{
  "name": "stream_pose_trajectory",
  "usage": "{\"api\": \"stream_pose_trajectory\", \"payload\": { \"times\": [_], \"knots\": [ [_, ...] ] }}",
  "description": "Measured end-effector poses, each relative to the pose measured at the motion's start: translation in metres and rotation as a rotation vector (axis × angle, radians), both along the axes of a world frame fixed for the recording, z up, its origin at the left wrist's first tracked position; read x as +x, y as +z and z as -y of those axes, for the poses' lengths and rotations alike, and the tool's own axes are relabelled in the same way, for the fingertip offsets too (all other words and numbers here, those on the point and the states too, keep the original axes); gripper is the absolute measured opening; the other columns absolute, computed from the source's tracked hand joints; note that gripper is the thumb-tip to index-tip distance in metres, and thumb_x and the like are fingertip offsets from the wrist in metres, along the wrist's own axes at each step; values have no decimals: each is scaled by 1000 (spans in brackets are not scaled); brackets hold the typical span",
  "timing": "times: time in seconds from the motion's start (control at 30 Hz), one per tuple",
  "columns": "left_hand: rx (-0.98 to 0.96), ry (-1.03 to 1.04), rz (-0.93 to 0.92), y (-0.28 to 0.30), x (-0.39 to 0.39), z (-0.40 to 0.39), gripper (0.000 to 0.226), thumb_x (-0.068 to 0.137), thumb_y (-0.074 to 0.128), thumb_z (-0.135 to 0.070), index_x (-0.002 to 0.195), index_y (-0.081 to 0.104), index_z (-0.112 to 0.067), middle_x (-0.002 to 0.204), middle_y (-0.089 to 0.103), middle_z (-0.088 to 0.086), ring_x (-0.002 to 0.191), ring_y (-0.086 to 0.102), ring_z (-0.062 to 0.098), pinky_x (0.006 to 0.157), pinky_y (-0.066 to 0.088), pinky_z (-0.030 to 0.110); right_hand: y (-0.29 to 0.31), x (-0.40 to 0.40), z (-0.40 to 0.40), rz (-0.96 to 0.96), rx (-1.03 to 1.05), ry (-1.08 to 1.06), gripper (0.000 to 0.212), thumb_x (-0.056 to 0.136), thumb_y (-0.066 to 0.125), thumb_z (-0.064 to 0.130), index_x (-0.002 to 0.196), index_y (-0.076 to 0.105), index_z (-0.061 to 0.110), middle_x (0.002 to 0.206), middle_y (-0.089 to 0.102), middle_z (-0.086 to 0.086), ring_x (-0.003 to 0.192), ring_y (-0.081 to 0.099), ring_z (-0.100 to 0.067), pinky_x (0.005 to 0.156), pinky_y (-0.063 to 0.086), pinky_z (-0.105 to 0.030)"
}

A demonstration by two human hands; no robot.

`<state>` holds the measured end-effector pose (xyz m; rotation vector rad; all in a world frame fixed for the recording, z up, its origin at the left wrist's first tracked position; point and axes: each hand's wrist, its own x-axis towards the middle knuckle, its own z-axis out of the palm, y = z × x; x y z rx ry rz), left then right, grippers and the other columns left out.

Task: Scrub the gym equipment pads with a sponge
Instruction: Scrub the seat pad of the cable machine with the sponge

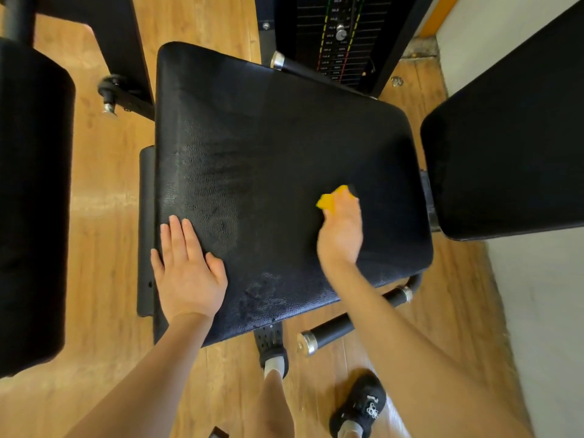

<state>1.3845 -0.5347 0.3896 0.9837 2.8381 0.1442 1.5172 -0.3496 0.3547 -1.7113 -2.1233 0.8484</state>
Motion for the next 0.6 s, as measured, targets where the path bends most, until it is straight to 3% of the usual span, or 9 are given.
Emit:
{"api": "stream_pose_trajectory", "payload": {
  "times": [0.07,0.13,0.23,0.33,0.47,0.6],
  "knots": [
    [-1,-2,0,0,0,0,69,87,21,-32,147,26,0,156,21,16,145,17,31,115,17,54,8,-27,21,-14,-16,143,29,95,42,12,123,50,8,135,45,-6,136,29,-25,101,38,-40],
    [0,1,4,1,-1,0,68,87,21,-32,147,26,0,156,21,16,145,16,30,115,18,54,20,-36,28,-43,-79,229,38,97,42,10,135,43,12,148,34,-2,143,15,-21,106,34,-37],
    [-4,-1,11,1,0,1,68,87,21,-32,147,26,0,156,20,16,145,16,30,115,19,54,25,-10,7,-96,-75,284,42,98,42,9,139,40,12,151,31,-3,143,16,-18,111,26,-29],
    [3,-2,10,0,0,2,64,90,28,-28,148,25,0,157,19,16,145,15,30,115,17,54,14,29,-25,-66,-56,115,37,98,41,11,135,46,11,151,29,-5,143,17,-19,114,17,-25],
    [4,2,12,1,-1,1,62,92,33,-25,148,24,-1,157,18,15,146,14,30,116,15,53,11,42,-34,47,-106,-47,45,99,40,14,143,30,11,152,27,-7,143,18,-22,111,26,-33],
    [11,-1,20,-1,-1,1,61,92,36,-22,148,24,0,157,18,15,146,14,30,116,16,54,16,9,-18,33,-93,-129,44,98,41,11,141,34,9,148,34,-8,141,21,-21,108,26,-31]
  ]
}}
